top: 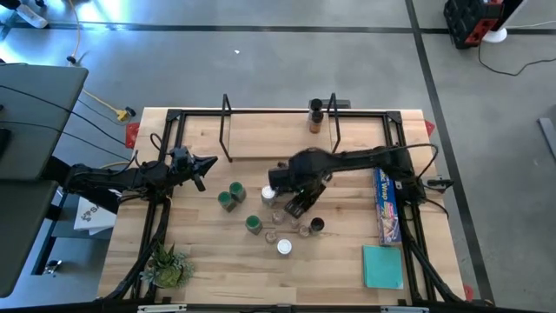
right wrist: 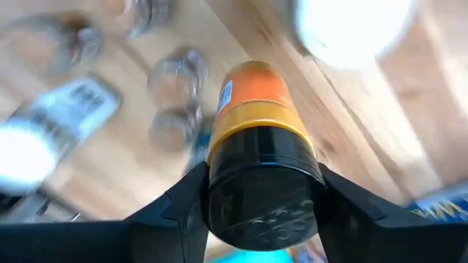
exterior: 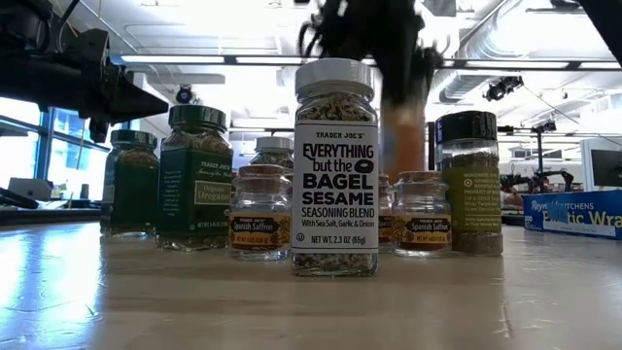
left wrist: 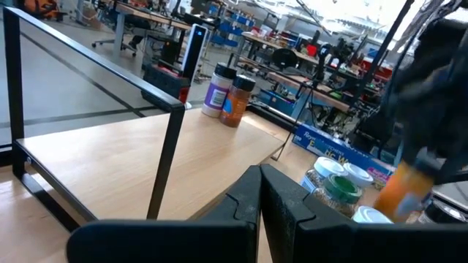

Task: Shelf spices
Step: Put the orange seasoning bottle on the shelf

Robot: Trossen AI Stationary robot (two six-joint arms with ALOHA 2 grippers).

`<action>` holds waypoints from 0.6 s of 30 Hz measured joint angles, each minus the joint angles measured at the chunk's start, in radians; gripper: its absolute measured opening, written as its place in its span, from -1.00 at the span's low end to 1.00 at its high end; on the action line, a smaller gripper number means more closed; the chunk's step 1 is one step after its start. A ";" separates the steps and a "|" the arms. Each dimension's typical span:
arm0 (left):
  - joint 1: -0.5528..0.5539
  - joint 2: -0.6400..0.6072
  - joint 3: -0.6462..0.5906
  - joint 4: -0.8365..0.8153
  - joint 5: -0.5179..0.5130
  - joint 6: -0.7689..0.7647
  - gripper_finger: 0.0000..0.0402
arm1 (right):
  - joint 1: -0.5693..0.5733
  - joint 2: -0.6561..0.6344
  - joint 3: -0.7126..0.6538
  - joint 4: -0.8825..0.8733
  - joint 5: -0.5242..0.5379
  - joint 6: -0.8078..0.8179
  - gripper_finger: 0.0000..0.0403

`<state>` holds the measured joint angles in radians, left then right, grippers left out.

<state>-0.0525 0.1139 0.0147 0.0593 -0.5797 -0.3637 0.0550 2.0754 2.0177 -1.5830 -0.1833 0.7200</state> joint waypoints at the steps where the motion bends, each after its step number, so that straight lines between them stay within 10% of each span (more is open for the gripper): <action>1: 0.000 0.000 0.000 0.000 0.000 0.000 -0.97 | -0.013 -0.023 0.026 0.003 -0.024 -0.012 -0.10; 11: 0.000 0.000 0.000 0.000 -0.001 0.000 -0.97 | -0.271 -0.111 0.316 0.015 0.048 0.115 -0.10; 18: 0.000 0.000 0.000 0.000 0.000 0.000 -0.97 | -0.473 -0.072 0.225 0.011 0.077 -0.032 -0.10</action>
<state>-0.0525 0.1139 0.0147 0.0592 -0.5800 -0.3634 -0.4175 2.0030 2.2430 -1.5723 -0.1059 0.6880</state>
